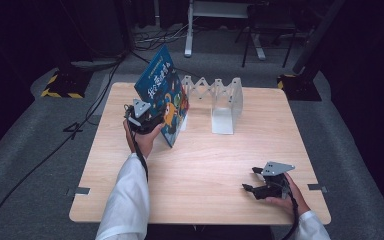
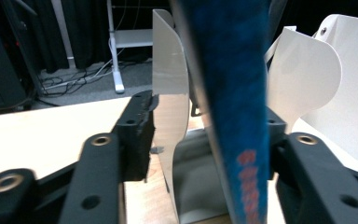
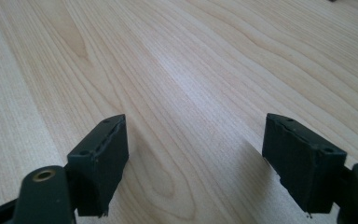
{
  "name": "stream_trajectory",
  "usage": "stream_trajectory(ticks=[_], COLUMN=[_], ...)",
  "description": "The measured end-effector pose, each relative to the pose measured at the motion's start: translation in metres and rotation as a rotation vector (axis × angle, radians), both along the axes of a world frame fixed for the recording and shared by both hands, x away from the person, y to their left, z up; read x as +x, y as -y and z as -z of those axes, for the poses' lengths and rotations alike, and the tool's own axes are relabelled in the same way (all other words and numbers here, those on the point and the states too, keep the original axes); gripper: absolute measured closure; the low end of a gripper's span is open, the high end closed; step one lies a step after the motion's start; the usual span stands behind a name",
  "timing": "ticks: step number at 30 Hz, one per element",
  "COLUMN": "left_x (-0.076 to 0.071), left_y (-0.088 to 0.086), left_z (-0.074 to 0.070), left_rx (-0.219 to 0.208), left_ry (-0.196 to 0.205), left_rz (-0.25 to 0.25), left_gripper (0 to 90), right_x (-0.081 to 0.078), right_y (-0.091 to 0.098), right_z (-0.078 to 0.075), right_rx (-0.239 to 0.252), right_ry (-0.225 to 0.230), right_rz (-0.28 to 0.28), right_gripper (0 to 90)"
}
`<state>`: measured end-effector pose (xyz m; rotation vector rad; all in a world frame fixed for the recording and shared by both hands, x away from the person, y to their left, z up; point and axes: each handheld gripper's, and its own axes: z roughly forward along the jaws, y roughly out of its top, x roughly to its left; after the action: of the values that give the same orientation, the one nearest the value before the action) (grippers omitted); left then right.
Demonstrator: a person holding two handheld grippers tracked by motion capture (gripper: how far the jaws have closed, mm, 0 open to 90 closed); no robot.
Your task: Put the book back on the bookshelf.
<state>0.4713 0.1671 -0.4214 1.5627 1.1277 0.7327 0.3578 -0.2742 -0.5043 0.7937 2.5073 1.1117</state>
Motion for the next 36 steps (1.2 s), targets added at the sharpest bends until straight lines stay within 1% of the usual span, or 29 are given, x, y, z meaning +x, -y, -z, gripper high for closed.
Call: stream_trajectory(ticks=[2, 4, 5, 7, 8, 9, 10, 12, 15, 17, 19, 21, 22, 23, 24, 26, 28, 29, 30, 31, 33, 35, 36], left_x=[-0.003, -0.006, -0.008, -0.011, -0.013, -0.015, -0.016, -0.019, -0.023, -0.024, -0.027, -0.029, -0.031, -0.033, -0.035, -0.039, -0.043, -0.045, -0.047, -0.049, -0.054, -0.057, -0.060], left_y=[-0.003, -0.004, -0.005, -0.008, -0.010, -0.012, -0.014, -0.018, -0.022, -0.025, -0.027, -0.028, -0.028, -0.028, -0.029, -0.029, -0.029, -0.029, -0.029, -0.028, -0.027, -0.026, -0.025], left_z=[0.000, 0.000, -0.001, -0.004, -0.005, -0.007, -0.008, -0.010, -0.012, -0.013, -0.014, -0.014, -0.015, -0.015, -0.015, -0.015, -0.014, -0.014, -0.013, -0.012, -0.010, -0.009, -0.007], left_rx=[0.007, 0.028, 0.048, 0.056, 0.059, 0.062, 0.055, 0.077, 0.107, 0.116, 0.139, 0.152, 0.175, 0.178, 0.183, 0.207, 0.214, 0.219, 0.236, 0.241, 0.271, 0.292, 0.314], left_ry=[-0.009, -0.018, -0.023, -0.026, -0.030, -0.029, -0.034, -0.040, -0.057, -0.073, -0.091, -0.105, -0.108, -0.114, -0.127, -0.138, -0.149, -0.157, -0.164, -0.169, -0.175, -0.180, -0.183], left_rz=[0.037, 0.052, 0.066, 0.083, 0.077, 0.084, 0.092, 0.090, 0.103, 0.120, 0.129, 0.152, 0.167, 0.189, 0.204, 0.223, 0.245, 0.253, 0.263, 0.265, 0.280, 0.288, 0.297], left_gripper=[47.8, 45.1, 43.8, 41.7, 41.0, 38.3, 36.9, 34.5, 31.7, 29.2, 28.1, 24.9, 23.9, 22.7, 21.0, 19.3, 18.1, 17.8, 17.8, 17.4, 16.9, 16.9, 16.9], right_x=[0.000, 0.000, -0.001, -0.001, -0.001, -0.001, -0.001, -0.001, -0.001, -0.001, -0.001, -0.002, -0.002, -0.002, -0.003, -0.003, -0.003, -0.003, -0.003, -0.003, -0.003, -0.004, -0.004], right_y=[0.000, 0.000, 0.000, 0.000, -0.001, -0.001, -0.001, -0.001, -0.001, -0.001, -0.001, -0.001, -0.001, -0.001, -0.001, 0.000, 0.001, 0.001, 0.002, 0.002, 0.003, 0.003, 0.003], right_z=[0.000, 0.000, -0.001, -0.001, -0.001, -0.001, -0.001, -0.001, -0.001, -0.001, -0.001, -0.002, -0.003, -0.003, -0.004, -0.006, -0.008, -0.009, -0.010, -0.011, -0.013, -0.014, -0.014], right_rx=[-0.001, -0.006, -0.007, -0.009, -0.009, -0.010, -0.012, -0.012, -0.015, -0.017, -0.019, -0.028, -0.031, -0.033, -0.031, -0.020, -0.015, -0.014, -0.013, -0.013, -0.014, -0.024, -0.028], right_ry=[0.000, 0.004, 0.008, 0.010, 0.010, 0.010, 0.010, 0.010, 0.009, 0.009, 0.009, 0.010, 0.010, 0.006, 0.009, 0.008, 0.012, 0.015, 0.018, 0.019, 0.020, 0.024, 0.027], right_rz=[0.000, 0.002, 0.002, 0.002, 0.005, 0.006, 0.006, 0.007, 0.010, 0.012, 0.013, 0.017, 0.018, 0.015, 0.014, 0.014, 0.021, 0.026, 0.029, 0.034, 0.049, 0.054, 0.056], right_gripper=[22.9, 22.9, 22.9, 22.8, 22.8, 22.8, 22.8, 22.7, 22.5, 22.3, 22.3, 22.5, 22.9, 23.1, 23.1, 22.9, 22.8, 22.7, 22.8, 22.8, 22.8, 22.9, 22.9])
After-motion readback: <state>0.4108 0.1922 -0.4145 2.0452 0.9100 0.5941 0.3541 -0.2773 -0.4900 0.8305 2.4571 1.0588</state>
